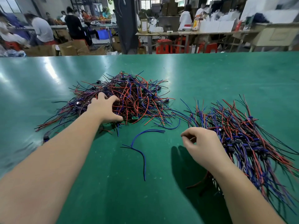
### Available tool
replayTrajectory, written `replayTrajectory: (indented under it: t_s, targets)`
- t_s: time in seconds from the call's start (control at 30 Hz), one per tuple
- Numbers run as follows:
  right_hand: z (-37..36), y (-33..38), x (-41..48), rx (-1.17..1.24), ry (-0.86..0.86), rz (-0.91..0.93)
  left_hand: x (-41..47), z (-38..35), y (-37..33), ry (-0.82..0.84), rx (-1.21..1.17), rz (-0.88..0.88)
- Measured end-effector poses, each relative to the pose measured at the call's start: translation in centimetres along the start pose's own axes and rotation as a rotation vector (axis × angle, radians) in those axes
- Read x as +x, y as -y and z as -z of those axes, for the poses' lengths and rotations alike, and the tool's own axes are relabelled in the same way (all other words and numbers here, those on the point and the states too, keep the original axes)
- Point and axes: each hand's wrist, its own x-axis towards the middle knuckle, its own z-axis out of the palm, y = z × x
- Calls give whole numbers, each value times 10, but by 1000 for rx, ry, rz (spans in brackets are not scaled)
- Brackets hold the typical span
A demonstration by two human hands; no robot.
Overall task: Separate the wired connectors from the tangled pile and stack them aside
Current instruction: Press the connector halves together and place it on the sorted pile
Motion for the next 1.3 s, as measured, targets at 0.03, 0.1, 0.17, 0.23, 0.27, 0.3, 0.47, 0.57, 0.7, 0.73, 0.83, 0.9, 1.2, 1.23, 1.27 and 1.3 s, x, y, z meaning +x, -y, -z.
replayTrajectory:
  t_s: [0.03,0.1,0.17,0.23,0.27,0.3,0.47,0.57,0.7,0.73,0.83,0.9,1.2,1.23,1.27,1.3]
  targets:
    - [0,0,0,11,4,-2,0,0,1,0,-3,-19]
    - [1,1,-1,25,6,-3,-2,-1,0,9,-5,-48]
    - [1,2,-1,38,4,-1,-3,-3,-2,20,0,-63]
    - [1,3,-1,48,10,-3,-4,-5,-4,23,-23,-59]
    - [1,3,-1,49,16,-4,-6,-7,-5,20,-52,-56]
    - [1,2,-1,49,22,-5,-8,-10,-6,10,-84,-55]
    - [1,2,-2,67,34,-15,-25,-27,-15,-99,-164,-24]
    - [1,3,-2,69,42,-14,-35,-30,-25,-114,-197,12]
    - [0,2,-2,57,55,-14,-51,-28,-45,-89,-209,41]
    - [0,2,-2,57,56,-17,-56,-28,-50,-87,-201,44]
    - [-1,1,-2,61,64,-25,-66,-29,-59,-93,-213,38]
    - [-1,0,-1,59,53,-22,-69,-22,-55,-97,-311,37]
    - [-1,0,0,66,54,-23,-77,11,-37,-413,-237,35]
    - [-1,0,0,65,56,-24,-76,13,-37,-436,-221,28]
    - [-1,-1,0,64,57,-25,-76,14,-37,-456,-199,20]
    - [-1,-1,0,63,58,-25,-75,15,-37,-466,-169,14]
